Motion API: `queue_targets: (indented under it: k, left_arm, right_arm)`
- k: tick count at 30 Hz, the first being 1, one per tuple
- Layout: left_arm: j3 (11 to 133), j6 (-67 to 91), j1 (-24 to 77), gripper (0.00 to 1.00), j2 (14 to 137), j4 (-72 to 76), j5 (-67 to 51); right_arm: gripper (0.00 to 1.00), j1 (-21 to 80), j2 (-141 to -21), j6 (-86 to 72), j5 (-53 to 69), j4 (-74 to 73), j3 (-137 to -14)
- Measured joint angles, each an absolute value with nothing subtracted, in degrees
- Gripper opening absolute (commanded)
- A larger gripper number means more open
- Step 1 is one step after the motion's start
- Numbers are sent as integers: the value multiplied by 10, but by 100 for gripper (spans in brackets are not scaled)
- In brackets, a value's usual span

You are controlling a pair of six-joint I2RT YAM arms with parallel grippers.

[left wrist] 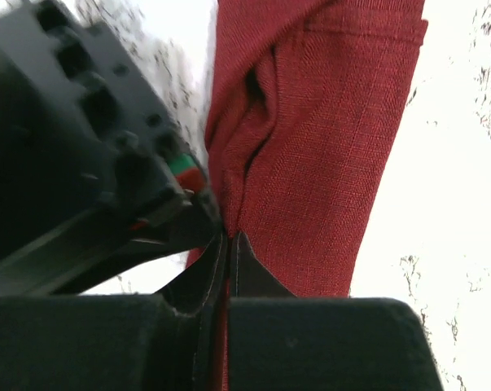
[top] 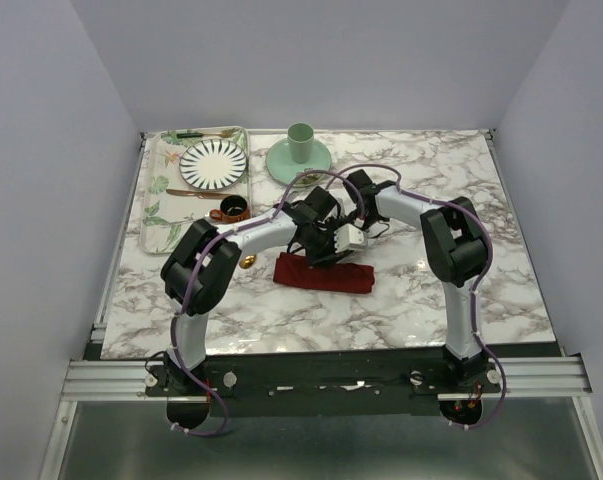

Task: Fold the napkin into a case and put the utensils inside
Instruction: Smooth out the smaller rectangle-folded napkin at the center of the board.

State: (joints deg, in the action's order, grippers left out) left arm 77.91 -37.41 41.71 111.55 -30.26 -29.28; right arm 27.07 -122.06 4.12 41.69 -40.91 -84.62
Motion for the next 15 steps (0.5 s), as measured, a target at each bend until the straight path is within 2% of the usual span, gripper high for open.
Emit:
queue_targets:
  k: [7, 15]
  left_arm:
    - [770, -368, 419, 11, 1122, -296, -286]
    - [770, -369, 419, 23, 1122, -292, -282]
  right_arm:
    - [26, 272, -1221, 43, 414, -429, -883]
    - [38, 262, -1230, 44, 411, -458, -915]
